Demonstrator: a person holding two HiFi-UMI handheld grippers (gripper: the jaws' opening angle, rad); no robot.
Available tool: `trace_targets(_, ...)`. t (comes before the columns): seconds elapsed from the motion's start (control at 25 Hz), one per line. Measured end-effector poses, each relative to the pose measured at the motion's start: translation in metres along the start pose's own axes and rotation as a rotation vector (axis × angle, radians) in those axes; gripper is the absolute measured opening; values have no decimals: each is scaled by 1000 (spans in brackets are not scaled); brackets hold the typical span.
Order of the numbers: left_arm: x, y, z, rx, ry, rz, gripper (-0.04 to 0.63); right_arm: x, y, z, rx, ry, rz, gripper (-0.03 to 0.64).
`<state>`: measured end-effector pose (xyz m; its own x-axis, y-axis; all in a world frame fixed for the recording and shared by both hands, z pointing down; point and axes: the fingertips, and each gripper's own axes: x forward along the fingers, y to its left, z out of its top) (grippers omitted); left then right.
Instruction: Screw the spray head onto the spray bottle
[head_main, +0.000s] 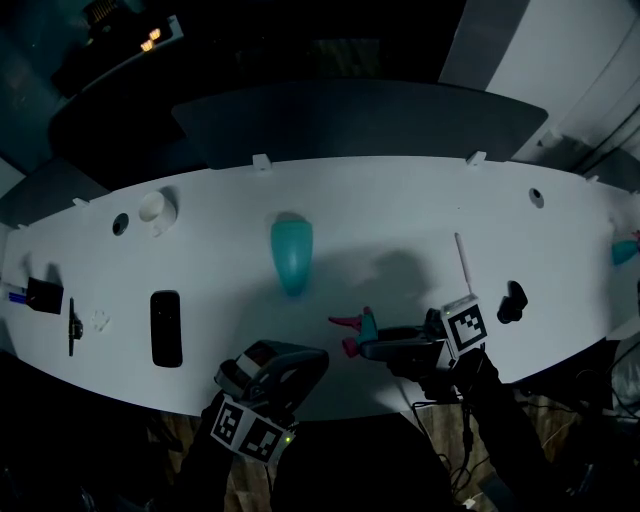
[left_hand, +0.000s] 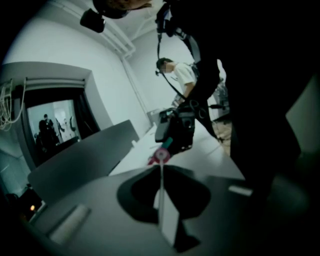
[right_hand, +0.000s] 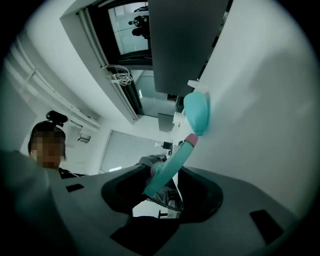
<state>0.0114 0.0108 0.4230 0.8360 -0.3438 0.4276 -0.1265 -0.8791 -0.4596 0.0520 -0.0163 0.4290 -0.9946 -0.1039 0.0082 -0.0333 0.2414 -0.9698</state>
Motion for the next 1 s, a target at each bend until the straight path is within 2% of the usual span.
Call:
trace_targets(0.28, 0, -14, 14, 37, -32, -56, 20, 9, 8, -10, -4, 73, 40, 172)
trace_targets(0.68, -1, -14, 7, 16, -18, -47, 20, 6, 1, -22, -20, 130, -2, 169)
trace_targets(0.76, 0, -14, 6, 17, -14, -47, 20, 5, -1, -24, -16, 134, -16, 152)
trace_targets(1.0, -1, -15, 6, -14, -21, -50, 21, 8, 11, -25, -25, 143, 44, 133)
